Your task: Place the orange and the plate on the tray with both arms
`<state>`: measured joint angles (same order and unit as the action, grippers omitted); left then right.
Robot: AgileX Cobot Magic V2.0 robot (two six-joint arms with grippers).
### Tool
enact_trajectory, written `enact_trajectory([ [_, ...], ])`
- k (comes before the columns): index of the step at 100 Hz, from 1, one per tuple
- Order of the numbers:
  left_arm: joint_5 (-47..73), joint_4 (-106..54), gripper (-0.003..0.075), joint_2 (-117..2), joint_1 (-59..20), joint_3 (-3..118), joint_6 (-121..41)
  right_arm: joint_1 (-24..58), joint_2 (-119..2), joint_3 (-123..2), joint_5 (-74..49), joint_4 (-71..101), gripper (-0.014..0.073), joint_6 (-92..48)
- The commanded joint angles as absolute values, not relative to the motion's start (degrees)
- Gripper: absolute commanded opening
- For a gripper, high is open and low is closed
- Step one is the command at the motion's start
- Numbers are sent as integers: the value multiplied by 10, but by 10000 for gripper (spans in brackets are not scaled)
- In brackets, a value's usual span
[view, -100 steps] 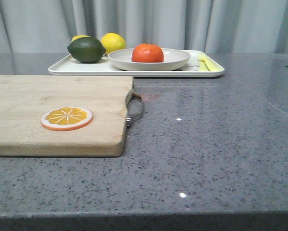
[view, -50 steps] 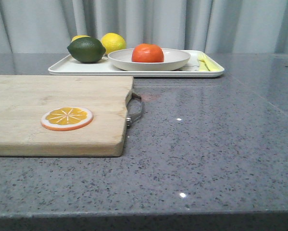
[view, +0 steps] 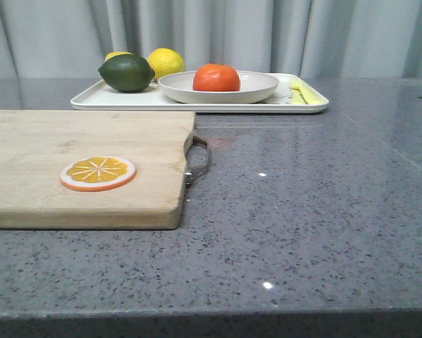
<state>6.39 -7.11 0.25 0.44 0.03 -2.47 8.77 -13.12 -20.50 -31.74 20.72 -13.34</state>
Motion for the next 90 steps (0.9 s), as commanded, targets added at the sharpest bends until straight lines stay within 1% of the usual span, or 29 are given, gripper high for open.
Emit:
enact_trajectory([
  [1,23,-72,-19,20,7,-14,-25,86,-136,-219,-279,214,-68,-138],
  [19,23,-72,-19,20,7,-14,-25,84,-136,-219,-271,214,-68,-138],
  [40,23,-72,-19,20,7,-14,-25,82,-136,-200,-185,174,-68,-125],
  [51,23,-72,-19,20,7,-14,-25,68,-134,-170,-118,147,-68,-83],
  [70,23,-72,-19,20,7,-14,-25,26,-112,-139,-74,56,-68,16],
  [90,23,-72,-19,20,7,-14,-25,3,-80,-88,-15,-16,-68,92],
])
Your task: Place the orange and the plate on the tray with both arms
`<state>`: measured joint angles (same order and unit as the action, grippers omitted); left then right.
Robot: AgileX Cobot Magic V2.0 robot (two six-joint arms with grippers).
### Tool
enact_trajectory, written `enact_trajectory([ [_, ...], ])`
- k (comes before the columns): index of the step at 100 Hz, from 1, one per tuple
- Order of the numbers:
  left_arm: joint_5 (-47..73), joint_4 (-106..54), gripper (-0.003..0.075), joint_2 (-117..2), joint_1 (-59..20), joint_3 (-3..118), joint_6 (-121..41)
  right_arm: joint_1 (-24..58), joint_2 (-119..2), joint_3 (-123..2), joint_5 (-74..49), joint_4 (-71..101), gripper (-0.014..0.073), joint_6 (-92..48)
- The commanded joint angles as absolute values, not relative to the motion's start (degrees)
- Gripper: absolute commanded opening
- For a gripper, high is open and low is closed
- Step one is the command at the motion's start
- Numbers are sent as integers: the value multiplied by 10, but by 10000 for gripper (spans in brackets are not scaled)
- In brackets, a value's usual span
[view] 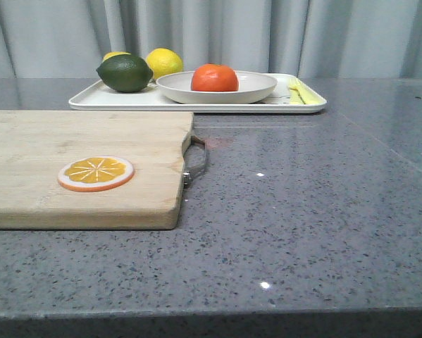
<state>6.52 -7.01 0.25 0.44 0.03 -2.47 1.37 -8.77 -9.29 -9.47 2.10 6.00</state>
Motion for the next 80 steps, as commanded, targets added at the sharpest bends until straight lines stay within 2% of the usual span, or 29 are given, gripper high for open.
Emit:
enact_trajectory([
  [1,23,-72,-19,20,7,-14,-25,2,-79,-86,-12,-18,-68,92],
  [27,23,-72,-19,20,7,-14,-25,-10,-28,-13,55,-54,-68,100],
  [51,23,-72,-19,20,7,-14,-25,-13,18,16,28,-55,-68,101],
  [80,23,-72,-19,20,7,-14,-25,-13,18,17,10,-31,-68,100],
])
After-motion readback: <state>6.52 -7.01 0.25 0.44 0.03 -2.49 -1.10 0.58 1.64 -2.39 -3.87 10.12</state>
